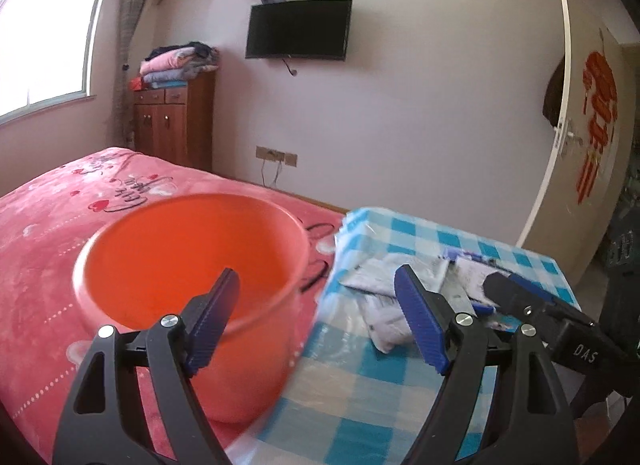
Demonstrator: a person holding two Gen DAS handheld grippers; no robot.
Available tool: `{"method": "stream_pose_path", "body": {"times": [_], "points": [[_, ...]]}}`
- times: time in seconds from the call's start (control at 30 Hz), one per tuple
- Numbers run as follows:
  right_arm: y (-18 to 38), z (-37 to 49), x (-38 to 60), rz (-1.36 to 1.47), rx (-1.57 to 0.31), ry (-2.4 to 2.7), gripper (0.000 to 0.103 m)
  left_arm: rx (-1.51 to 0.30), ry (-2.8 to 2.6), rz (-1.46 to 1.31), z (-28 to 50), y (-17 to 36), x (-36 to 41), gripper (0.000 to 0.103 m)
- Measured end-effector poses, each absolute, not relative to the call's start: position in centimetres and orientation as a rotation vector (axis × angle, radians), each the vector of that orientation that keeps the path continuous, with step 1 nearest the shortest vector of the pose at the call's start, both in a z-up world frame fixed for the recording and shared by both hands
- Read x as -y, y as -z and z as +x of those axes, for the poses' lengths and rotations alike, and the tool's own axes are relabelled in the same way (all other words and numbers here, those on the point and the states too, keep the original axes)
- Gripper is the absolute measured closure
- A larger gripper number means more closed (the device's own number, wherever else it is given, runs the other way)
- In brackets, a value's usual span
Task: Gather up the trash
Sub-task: 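Move both tools back to the table toward the grey sachet and white carton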
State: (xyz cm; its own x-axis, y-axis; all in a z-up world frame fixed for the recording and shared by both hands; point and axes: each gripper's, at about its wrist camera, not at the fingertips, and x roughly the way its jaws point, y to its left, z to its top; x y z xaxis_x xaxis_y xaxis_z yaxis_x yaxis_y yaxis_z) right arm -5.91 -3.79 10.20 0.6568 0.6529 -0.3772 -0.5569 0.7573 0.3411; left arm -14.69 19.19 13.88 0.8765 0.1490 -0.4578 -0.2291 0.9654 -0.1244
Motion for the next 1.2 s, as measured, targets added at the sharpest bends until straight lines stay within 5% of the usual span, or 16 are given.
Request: {"method": "stream_pose_path", "body": {"times": [0.67,1.2], "points": [[-8.1,-2.7,14.5,0.318,-0.508,-0.545,0.005,-0.631,-0.12,-0.153,-10.7,-10.8,-13.1,0.023],[-5.9,0.4,19.0,0.385,-0.567,-0.486,0.005,-0.855,-0.128,-0.686,1.8,-7.7,-15.8,0.024]]}}
